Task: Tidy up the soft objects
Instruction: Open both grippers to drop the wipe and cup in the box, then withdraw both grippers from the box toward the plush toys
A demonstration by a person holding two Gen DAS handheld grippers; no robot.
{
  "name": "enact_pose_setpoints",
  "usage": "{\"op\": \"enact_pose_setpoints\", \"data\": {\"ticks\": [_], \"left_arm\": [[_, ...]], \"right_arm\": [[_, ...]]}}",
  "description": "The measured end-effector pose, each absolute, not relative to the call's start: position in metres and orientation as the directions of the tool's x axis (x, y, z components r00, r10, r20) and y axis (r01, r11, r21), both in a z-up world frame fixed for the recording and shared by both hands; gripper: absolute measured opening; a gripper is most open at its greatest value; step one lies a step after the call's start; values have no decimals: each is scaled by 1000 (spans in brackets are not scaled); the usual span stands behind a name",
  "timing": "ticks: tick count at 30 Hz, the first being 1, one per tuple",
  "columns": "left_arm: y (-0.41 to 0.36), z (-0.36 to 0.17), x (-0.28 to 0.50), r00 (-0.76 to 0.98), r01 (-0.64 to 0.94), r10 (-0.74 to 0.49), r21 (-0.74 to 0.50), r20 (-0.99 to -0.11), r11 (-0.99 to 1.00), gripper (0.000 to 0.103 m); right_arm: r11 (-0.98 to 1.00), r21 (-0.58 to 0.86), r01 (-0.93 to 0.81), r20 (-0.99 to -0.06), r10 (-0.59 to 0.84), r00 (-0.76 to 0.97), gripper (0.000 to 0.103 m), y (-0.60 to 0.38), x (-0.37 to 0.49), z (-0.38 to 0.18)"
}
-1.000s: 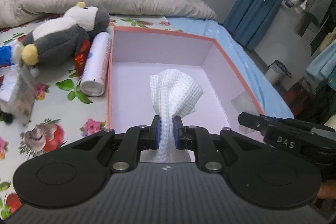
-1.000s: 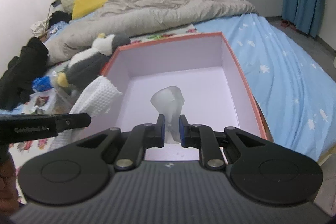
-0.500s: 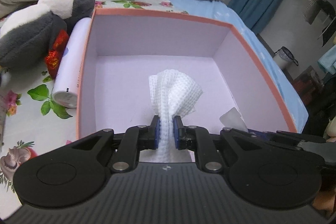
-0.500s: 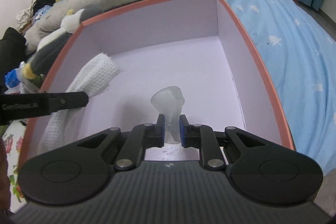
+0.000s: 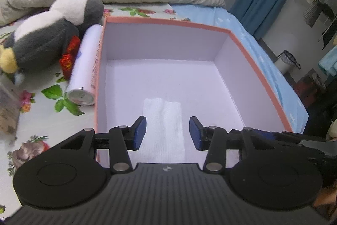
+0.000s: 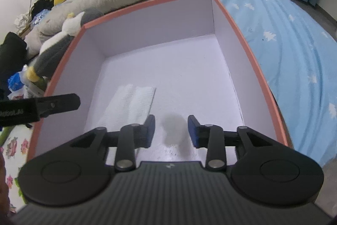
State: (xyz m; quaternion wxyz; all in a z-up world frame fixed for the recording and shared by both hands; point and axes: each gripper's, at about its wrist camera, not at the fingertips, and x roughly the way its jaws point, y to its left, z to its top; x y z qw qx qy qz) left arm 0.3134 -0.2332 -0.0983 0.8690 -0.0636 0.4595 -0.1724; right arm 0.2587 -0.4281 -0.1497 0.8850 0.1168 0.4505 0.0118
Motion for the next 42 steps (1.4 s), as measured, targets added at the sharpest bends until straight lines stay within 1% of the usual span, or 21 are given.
{"op": "enact_pose_setpoints", "data": {"ticks": [6,20,28,42], "left_arm": [[-217,-72,277,555,242,-364,-273,-748,931,51],[-166,-14,178,654,248,-362,-264,-664,932,51],[-128,-2,126,697,206,-324,-253,-640,945,51],[-62,8,37,771,78,-224,-261,-596,962,51]], "right_arm": [[970,230,83,-767,128,629,41,-420,235,-125],[968,250,-21,-659,186,729,41,-375,155,-63],[966,246,-82,-608,219,763,41,-344,118,-46],[949,229,-219,-571,313,759,41,-283,60,-41]]}}
